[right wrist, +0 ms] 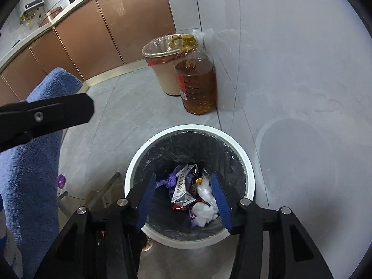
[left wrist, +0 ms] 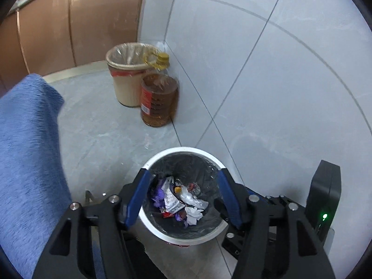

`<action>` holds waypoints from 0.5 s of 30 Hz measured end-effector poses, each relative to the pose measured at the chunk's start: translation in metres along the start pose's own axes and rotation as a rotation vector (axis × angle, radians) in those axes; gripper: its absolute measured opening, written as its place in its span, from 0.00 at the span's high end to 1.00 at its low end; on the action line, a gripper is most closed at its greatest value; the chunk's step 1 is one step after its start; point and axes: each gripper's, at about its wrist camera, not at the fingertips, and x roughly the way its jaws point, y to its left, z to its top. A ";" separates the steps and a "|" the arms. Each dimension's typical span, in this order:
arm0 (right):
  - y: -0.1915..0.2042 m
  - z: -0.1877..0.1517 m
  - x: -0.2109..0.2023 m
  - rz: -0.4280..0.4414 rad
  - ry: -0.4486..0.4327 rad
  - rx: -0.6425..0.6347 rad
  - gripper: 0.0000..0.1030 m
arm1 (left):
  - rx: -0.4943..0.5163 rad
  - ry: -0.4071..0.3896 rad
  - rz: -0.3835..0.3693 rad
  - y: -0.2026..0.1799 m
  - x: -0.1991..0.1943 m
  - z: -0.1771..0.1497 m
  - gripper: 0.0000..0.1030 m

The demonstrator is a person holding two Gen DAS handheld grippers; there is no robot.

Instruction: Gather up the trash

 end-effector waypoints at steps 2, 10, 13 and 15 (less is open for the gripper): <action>0.003 0.002 -0.008 0.003 -0.016 0.000 0.53 | 0.003 -0.039 0.027 0.000 -0.018 -0.003 0.42; 0.037 0.011 -0.071 0.022 -0.151 -0.070 0.48 | 0.015 -0.211 0.187 0.007 -0.104 -0.021 0.42; 0.058 0.011 -0.100 0.034 -0.208 -0.115 0.45 | 0.009 -0.267 0.241 0.013 -0.136 -0.032 0.38; 0.075 0.010 -0.119 0.041 -0.250 -0.155 0.43 | 0.009 -0.296 0.269 0.017 -0.154 -0.039 0.37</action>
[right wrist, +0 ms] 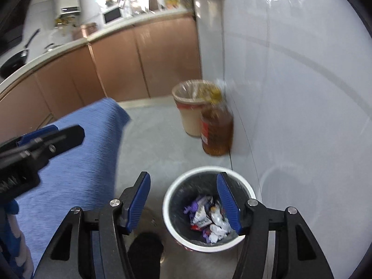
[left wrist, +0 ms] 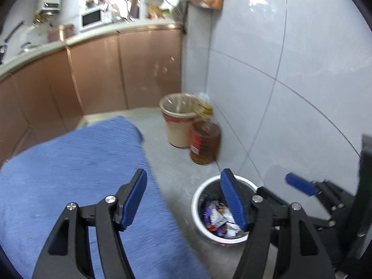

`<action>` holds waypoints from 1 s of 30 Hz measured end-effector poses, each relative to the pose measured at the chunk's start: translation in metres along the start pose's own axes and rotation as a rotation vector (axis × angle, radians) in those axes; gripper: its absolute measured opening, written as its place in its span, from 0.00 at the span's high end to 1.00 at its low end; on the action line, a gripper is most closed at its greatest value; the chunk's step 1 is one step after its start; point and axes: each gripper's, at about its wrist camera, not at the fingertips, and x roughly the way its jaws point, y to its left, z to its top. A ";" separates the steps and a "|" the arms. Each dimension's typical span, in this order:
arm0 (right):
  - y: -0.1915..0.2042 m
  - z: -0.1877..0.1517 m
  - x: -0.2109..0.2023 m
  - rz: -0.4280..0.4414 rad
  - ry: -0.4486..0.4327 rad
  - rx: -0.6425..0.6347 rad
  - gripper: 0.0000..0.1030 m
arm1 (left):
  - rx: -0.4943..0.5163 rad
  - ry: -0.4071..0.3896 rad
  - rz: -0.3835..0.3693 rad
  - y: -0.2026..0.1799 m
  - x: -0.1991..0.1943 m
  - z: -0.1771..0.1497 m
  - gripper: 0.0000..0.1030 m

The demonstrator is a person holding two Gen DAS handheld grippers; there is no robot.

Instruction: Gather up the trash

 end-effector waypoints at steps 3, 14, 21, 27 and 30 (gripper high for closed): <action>0.024 0.007 -0.026 0.012 -0.056 -0.051 0.41 | -0.003 -0.050 0.048 0.016 -0.031 -0.005 0.36; 0.088 0.020 -0.098 0.051 -0.220 -0.196 0.27 | -0.114 -0.148 0.179 0.082 -0.113 -0.025 0.34; 0.117 0.017 -0.119 0.043 -0.292 -0.254 0.20 | -0.138 -0.220 0.284 0.105 -0.160 -0.041 0.29; 0.120 0.016 -0.135 0.040 -0.335 -0.263 0.15 | -0.161 -0.252 0.341 0.117 -0.184 -0.050 0.24; 0.122 0.015 -0.145 0.038 -0.360 -0.265 0.11 | -0.172 -0.260 0.353 0.118 -0.189 -0.051 0.23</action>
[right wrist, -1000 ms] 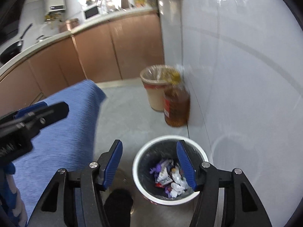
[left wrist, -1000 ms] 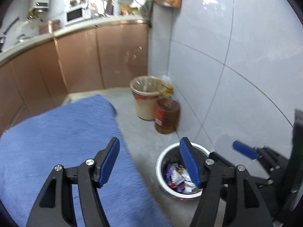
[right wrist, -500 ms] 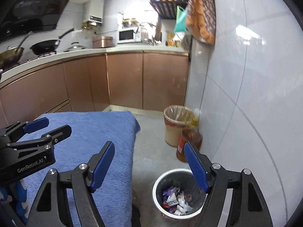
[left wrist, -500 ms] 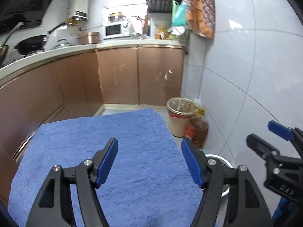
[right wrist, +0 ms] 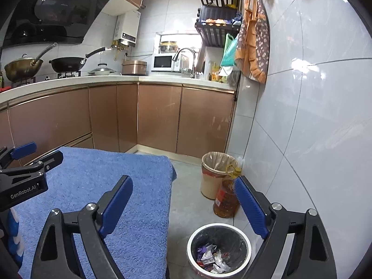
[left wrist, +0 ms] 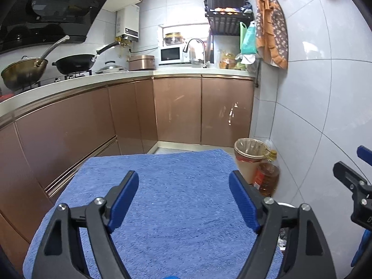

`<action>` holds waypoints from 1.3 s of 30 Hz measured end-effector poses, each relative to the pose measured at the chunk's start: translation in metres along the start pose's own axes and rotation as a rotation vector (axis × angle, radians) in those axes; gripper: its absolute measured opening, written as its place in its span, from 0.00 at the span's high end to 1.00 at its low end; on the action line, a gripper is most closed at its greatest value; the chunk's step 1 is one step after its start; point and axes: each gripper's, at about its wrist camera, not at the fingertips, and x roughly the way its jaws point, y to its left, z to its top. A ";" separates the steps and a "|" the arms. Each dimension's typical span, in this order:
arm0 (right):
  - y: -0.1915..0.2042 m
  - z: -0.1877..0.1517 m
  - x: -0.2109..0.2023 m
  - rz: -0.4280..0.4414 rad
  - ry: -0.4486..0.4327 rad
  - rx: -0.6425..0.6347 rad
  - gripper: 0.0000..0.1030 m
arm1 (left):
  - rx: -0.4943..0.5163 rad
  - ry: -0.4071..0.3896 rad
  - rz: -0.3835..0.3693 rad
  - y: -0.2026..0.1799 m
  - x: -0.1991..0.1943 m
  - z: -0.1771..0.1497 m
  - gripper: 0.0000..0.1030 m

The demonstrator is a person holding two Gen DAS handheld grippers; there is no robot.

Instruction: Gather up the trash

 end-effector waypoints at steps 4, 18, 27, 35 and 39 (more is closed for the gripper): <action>-0.002 0.001 -0.008 -0.015 -0.024 -0.002 0.08 | -0.005 -0.014 0.013 0.003 -0.010 -0.002 0.20; -0.002 -0.003 -0.026 -0.056 -0.072 -0.003 0.02 | 0.027 -0.069 0.052 -0.001 -0.021 -0.001 0.18; -0.001 -0.005 -0.032 -0.056 -0.086 -0.010 0.01 | 0.023 -0.102 0.047 -0.001 -0.030 0.002 0.18; -0.005 -0.003 -0.039 -0.055 -0.108 -0.008 0.00 | 0.024 -0.117 0.040 -0.004 -0.039 0.003 0.18; -0.005 -0.003 -0.042 -0.054 -0.116 -0.006 0.00 | 0.026 -0.121 0.040 -0.006 -0.042 0.003 0.18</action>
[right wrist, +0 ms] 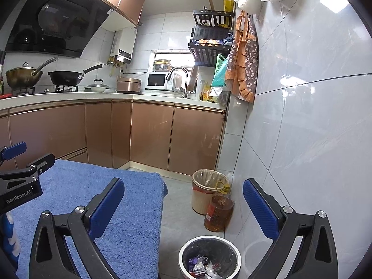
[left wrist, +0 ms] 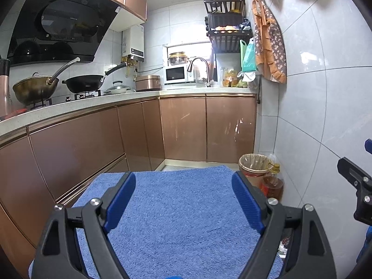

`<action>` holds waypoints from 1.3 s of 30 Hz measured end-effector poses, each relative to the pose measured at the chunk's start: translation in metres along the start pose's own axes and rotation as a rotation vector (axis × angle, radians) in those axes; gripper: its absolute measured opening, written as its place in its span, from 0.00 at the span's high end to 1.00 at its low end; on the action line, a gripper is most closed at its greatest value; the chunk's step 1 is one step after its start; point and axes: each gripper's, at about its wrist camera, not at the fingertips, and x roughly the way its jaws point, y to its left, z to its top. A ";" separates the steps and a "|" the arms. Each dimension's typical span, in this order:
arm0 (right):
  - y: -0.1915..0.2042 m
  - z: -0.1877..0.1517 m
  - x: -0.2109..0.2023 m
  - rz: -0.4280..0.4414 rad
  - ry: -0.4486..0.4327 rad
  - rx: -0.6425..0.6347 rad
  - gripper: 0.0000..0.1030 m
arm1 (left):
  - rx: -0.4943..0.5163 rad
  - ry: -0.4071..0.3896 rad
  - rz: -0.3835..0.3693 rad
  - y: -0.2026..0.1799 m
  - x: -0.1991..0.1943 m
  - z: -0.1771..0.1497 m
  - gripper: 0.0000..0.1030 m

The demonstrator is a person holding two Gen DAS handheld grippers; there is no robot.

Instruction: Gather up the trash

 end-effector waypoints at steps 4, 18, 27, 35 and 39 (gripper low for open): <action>-0.001 0.002 -0.001 0.002 -0.005 0.000 0.00 | 0.000 -0.002 0.001 -0.002 -0.002 0.000 0.18; 0.000 0.002 0.004 0.014 0.013 0.001 0.00 | -0.001 0.011 0.001 -0.006 0.000 0.001 0.18; -0.001 -0.005 0.014 0.019 0.043 0.005 0.00 | 0.012 0.035 0.006 -0.011 0.010 -0.005 0.18; 0.001 -0.015 0.028 0.028 0.079 0.013 0.00 | 0.043 0.069 0.038 -0.011 0.025 -0.017 0.18; 0.002 -0.022 0.039 0.038 0.106 0.020 0.00 | 0.069 0.089 0.057 -0.013 0.034 -0.022 0.18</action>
